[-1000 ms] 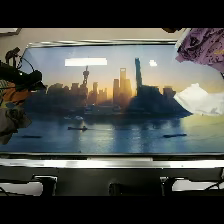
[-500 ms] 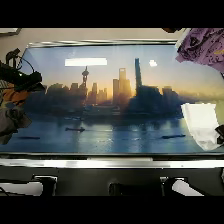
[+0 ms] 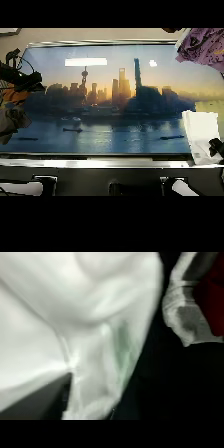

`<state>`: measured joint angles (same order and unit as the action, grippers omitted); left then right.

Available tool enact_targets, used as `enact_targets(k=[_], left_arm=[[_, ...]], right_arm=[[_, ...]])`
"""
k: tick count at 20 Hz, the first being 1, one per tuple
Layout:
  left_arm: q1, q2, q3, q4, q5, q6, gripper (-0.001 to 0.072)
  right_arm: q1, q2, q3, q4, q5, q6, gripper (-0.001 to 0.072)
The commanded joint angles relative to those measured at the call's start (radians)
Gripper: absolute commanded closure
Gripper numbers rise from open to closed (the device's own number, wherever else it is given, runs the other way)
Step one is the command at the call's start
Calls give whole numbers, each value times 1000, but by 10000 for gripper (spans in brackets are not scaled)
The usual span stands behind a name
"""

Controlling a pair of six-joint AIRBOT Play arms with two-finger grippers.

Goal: Fold the clothes and pants, and hang the long-sleeved shirts on hangers.

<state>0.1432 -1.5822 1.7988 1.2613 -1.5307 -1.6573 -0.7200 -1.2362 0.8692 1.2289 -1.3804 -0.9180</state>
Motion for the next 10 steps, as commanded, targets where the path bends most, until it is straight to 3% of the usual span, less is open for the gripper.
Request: enact_targets(k=[1,3,7,9,10], left_arm=[[1,0,1,0,0,0,689],[1,1,1,0,1,0,689],[1,10,1,0,1,6,689],[1,34,1,0,1,50,689],[1,51,1,1,2,68,689]], right_arm=[[0,2,15,-37,-16,-28,182],[2,2,111,5,54,-126,198],[47,2,388,395,262,-394,497],[169,2,469,491,306,-521,649],[251,2,489,517,309,-565,680]])
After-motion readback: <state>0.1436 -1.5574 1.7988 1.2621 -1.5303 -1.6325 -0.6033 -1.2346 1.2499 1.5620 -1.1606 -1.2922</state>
